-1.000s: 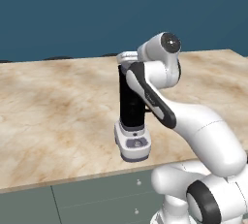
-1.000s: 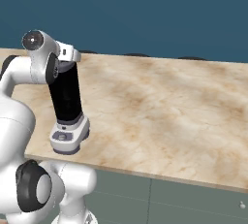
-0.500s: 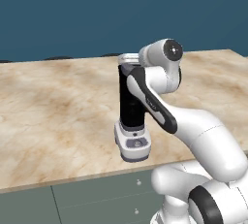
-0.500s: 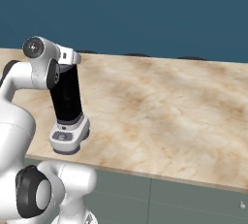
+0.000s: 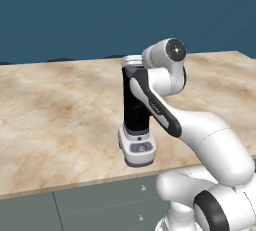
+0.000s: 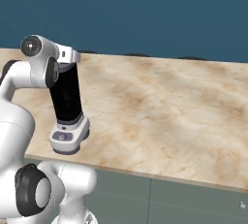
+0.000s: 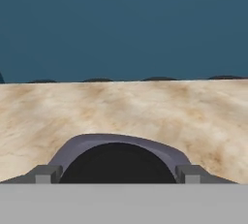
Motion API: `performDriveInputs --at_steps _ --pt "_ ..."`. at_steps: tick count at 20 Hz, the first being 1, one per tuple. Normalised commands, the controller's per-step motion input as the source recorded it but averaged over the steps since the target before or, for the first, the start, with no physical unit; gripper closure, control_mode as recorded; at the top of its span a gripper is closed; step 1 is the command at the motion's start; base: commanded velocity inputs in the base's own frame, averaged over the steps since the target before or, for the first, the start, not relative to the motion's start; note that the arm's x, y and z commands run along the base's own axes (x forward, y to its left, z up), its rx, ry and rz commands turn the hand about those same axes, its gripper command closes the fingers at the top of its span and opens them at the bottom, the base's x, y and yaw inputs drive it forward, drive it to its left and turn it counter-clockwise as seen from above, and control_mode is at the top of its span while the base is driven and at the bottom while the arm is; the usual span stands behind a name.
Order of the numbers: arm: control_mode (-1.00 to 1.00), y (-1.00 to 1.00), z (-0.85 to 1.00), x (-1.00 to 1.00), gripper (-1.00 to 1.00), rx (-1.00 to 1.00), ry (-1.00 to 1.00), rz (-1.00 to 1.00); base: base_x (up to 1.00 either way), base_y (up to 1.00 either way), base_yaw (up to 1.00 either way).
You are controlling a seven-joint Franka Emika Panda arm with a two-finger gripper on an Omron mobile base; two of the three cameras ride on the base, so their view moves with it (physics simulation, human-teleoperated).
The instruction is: Close the lid blender by securely placing the lid on top.
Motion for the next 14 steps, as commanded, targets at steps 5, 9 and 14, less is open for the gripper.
performDriveInputs --at_steps 5,9,14 --pt "-1.0 0.14 -0.04 0.0 1.0 -0.11 0.0 0.0 0.0 0.0 0.0" --pt "-1.0 0.0 -0.26 -0.02 1.0 -0.03 -0.07 0.04 0.0 0.0 0.0" --pt "-1.0 0.05 -0.16 -0.06 1.0 -0.03 -0.11 0.05 0.0 0.0 0.0"
